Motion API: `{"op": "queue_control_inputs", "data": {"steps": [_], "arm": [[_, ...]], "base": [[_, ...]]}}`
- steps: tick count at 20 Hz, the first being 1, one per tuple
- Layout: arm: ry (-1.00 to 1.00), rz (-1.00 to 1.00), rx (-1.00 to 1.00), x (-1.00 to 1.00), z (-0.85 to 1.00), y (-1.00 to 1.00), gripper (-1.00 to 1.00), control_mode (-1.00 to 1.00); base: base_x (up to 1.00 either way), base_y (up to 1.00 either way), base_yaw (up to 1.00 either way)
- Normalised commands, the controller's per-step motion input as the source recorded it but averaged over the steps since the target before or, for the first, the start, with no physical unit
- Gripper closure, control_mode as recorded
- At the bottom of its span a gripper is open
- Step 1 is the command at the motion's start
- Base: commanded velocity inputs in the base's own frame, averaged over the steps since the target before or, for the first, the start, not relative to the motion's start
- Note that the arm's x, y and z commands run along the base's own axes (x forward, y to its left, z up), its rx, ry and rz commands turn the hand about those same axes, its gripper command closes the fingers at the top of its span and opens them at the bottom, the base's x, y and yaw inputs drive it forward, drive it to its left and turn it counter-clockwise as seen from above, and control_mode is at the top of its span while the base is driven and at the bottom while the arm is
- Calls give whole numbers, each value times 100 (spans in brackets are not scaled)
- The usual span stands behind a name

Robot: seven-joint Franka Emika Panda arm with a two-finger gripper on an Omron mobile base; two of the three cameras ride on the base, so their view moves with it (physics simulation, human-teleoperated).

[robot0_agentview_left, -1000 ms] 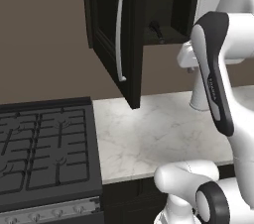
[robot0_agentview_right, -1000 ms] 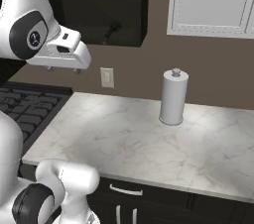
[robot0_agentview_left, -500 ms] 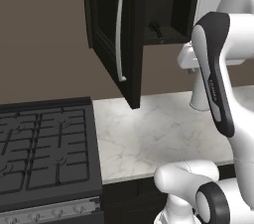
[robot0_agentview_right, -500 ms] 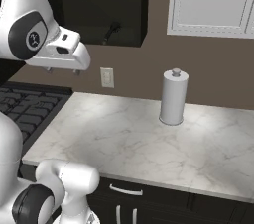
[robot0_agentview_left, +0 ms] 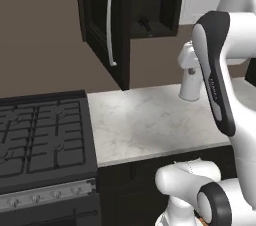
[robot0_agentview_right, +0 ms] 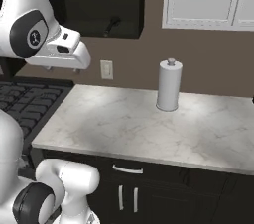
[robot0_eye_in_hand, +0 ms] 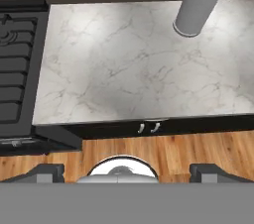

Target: Pick up the dish brush and dish brush from the sink, and place them back in the cabinet, and close the cabinet door.

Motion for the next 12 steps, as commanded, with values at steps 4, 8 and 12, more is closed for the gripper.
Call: {"op": "queue_control_inputs", "data": {"steps": [4, 8, 12], "arm": [[0, 0, 0, 0, 0, 0, -100, 100], [0, 0, 0, 0, 0, 0, -100, 100], [0, 0, 0, 0, 0, 0, -100, 100]], "base": [[-80, 0, -28], [-64, 0, -37], [-40, 0, -48]]}}
